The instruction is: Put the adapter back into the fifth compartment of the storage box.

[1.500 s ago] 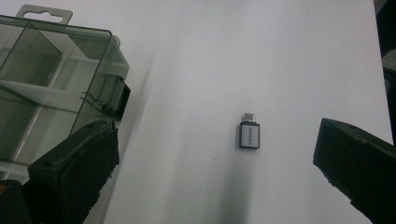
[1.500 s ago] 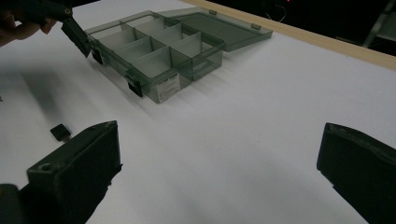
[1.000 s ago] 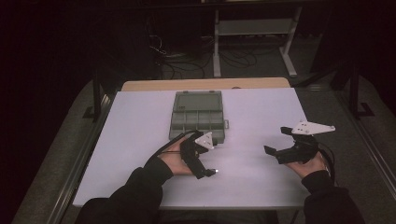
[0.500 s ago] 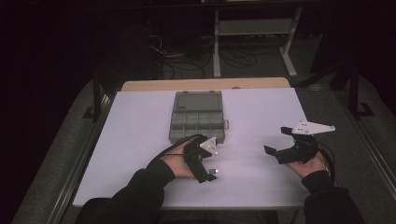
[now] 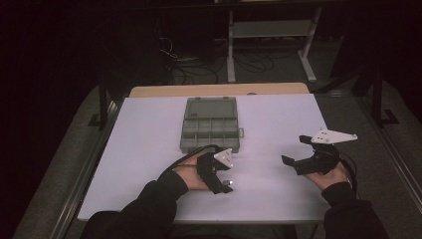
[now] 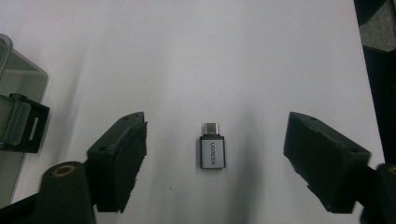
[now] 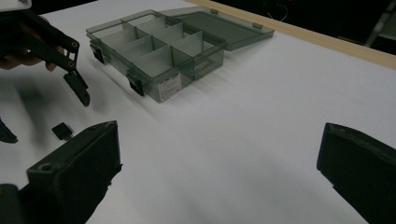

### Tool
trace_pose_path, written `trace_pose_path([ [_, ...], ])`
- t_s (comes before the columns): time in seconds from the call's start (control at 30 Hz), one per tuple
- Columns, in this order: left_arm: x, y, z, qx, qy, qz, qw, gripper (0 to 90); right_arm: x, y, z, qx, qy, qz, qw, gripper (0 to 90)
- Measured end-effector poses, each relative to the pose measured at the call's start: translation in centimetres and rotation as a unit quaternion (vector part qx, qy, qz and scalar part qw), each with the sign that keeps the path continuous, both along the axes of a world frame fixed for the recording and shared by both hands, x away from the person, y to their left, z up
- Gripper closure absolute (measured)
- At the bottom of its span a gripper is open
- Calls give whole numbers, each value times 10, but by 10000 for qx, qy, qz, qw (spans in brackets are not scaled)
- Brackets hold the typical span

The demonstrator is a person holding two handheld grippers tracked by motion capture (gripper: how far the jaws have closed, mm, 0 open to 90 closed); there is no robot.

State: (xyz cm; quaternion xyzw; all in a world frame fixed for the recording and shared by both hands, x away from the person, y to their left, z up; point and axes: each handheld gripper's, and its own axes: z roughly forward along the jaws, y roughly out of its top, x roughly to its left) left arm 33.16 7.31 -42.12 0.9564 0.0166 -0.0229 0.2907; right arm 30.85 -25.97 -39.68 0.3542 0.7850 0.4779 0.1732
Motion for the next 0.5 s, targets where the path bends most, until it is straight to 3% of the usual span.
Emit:
trace_pose_path([
  [0.5,0,-1,-8,261,-38,-103,9996,455,0,0,0,16,16,14,10000,0],
])
